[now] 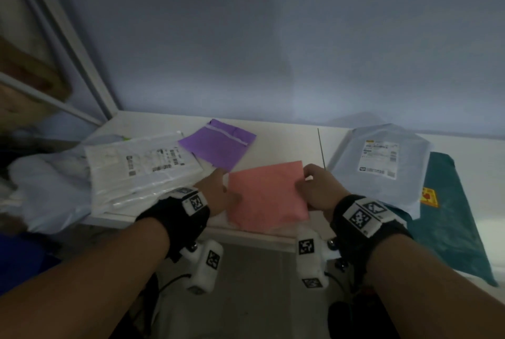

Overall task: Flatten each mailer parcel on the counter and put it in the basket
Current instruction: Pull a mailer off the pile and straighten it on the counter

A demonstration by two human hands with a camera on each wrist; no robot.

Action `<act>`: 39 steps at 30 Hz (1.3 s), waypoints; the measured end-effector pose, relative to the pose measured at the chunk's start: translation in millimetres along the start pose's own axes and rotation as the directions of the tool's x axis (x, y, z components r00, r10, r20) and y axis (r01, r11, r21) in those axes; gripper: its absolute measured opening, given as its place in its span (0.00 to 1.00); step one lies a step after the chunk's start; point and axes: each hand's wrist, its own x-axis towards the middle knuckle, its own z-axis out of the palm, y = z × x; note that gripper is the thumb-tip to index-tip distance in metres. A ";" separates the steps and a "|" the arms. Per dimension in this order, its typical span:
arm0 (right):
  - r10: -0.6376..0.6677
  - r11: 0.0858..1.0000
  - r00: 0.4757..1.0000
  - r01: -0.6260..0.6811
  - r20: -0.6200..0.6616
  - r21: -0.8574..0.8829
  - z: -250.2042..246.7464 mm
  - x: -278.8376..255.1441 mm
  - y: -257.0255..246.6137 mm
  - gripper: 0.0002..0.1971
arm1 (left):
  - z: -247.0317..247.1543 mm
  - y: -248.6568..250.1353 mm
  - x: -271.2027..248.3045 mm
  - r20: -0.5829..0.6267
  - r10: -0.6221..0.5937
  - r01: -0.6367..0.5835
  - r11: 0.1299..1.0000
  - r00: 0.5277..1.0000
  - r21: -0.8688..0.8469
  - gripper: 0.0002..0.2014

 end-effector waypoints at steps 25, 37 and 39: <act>-0.092 0.982 0.995 0.088 0.021 0.167 -27.1 -50.1 -42.5 0.05 | -69.4 10.2 -65.0 -0.033 0.201 -0.203 0.970 0.979 -0.131 0.15; -0.200 0.962 0.978 0.185 0.055 0.199 -23.7 -61.8 -61.8 0.10 | -76.1 7.7 -83.2 -0.165 0.173 -0.232 0.845 0.971 -0.482 0.15; -0.204 0.958 0.979 0.196 0.018 0.211 -21.8 -56.9 -65.2 0.10 | -78.2 8.6 -83.9 -0.176 0.185 -0.249 0.836 0.967 -0.489 0.13</act>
